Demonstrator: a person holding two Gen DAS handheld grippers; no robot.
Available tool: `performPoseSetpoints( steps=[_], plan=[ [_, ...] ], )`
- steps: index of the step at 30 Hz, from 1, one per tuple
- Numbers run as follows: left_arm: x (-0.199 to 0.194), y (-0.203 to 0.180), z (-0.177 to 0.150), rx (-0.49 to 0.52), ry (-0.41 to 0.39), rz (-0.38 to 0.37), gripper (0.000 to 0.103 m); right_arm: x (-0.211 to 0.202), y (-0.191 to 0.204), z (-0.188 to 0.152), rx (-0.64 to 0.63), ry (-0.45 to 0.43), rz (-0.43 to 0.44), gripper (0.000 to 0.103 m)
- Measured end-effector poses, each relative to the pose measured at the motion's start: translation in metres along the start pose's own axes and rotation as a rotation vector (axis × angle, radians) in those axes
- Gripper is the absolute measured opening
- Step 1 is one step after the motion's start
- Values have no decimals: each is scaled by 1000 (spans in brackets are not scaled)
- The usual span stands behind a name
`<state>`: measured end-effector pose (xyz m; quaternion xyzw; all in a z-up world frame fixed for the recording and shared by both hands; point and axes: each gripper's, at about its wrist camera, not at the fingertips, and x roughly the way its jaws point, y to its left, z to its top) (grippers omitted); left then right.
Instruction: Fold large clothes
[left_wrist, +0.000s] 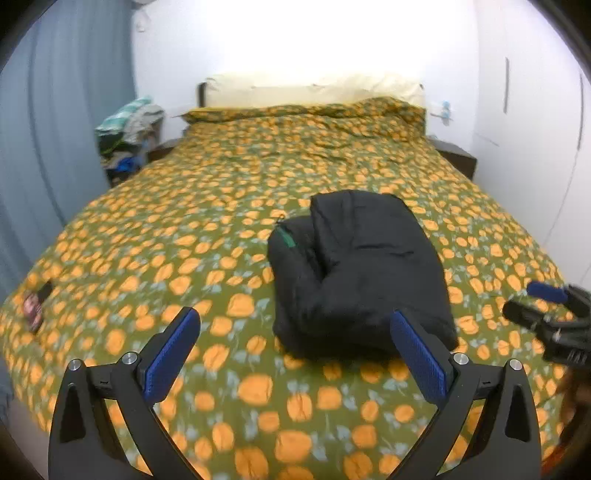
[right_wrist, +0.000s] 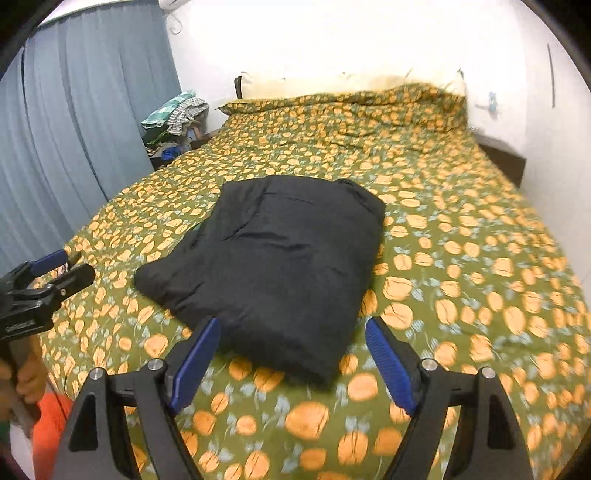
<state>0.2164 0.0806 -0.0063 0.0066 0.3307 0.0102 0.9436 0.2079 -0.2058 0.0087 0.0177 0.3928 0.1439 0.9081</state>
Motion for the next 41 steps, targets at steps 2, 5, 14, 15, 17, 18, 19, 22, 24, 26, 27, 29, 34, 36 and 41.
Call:
performPoseSetpoints(
  steps=[2,5,14,15,17,18,19,22,24,26,27,29,34,36,41],
  plan=[
    [-21,-9,-5,12,-24,39,102,-17,9,-10,1,-15,-23,83],
    [-47,-20,-11,51,-44,97,102,-39,22,-23,-14,-9,-74,83],
    [-80,-24,-21,2,-4,122,102,-87,44,-34,-16,-41,-143,83],
    [-82,-23,-22,-4,7,121,102,-92,47,-34,-24,-43,-145,83],
    [-86,-22,-26,-9,15,120,102,-99,55,-35,-42,-44,-153,83],
    [-88,-23,-27,-7,18,121,102,-104,57,-35,-50,-45,-156,83],
    [-91,-23,-29,-3,21,122,102,-106,60,-36,-54,-46,-154,83],
    [-100,-23,-33,4,22,121,102,-117,67,-38,-63,-50,-152,83],
    [-106,-23,-34,0,18,115,102,-122,72,-39,-71,-52,-155,83],
    [-110,-22,-34,-8,18,109,102,-127,76,-39,-81,-58,-155,83],
    [-111,-22,-34,-13,18,105,102,-128,79,-38,-86,-60,-157,83],
    [-113,-21,-34,-18,17,97,102,-132,82,-38,-96,-65,-158,83],
    [-116,-21,-35,-17,4,89,103,-136,85,-39,-104,-69,-170,83],
    [-117,-22,-36,-18,-3,86,103,-137,85,-40,-98,-69,-170,83],
    [-119,-23,-38,-17,-8,99,103,-139,85,-42,-94,-69,-166,83]
  ],
)
